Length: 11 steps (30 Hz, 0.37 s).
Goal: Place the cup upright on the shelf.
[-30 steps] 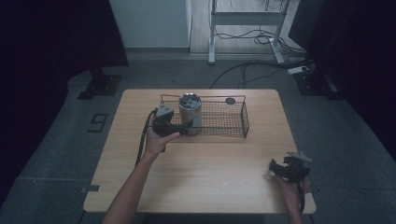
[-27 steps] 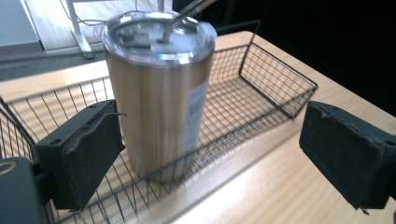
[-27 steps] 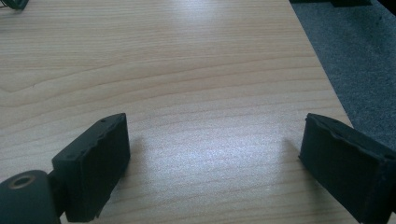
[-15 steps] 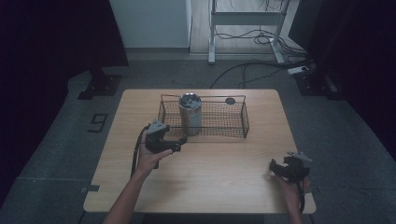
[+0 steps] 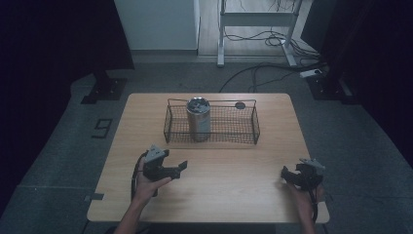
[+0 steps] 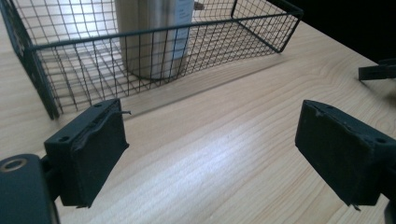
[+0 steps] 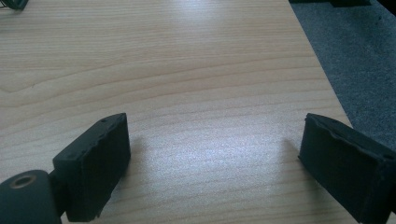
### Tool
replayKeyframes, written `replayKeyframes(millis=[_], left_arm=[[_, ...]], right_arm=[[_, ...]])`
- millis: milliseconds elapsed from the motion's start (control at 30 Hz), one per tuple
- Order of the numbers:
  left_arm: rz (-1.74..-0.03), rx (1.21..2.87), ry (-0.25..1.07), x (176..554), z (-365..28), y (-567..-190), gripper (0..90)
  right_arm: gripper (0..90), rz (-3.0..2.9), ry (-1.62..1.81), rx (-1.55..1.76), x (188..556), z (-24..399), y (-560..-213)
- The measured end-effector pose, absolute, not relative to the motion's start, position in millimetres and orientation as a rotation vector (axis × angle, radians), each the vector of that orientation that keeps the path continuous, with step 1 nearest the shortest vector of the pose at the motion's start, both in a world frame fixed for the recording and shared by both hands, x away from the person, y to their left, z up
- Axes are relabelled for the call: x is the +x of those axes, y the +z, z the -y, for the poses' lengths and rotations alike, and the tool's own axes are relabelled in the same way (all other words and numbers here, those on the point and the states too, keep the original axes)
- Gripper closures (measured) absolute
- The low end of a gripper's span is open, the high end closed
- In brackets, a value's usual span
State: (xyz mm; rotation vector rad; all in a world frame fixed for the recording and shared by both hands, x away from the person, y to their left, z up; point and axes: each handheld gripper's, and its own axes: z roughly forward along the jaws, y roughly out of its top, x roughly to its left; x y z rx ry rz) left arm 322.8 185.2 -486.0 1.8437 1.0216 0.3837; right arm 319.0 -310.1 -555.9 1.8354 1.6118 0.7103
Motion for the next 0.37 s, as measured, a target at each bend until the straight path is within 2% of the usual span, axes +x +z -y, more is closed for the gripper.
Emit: replayKeyframes(millis=[367], left_arm=[[-1.035, 1.838, 0.384, 321.0, -186.9, -490.2, 9.4]], right_arm=[[8.6, -1.611, 0.710, 1.836, 319.0, 310.2, -555.9]])
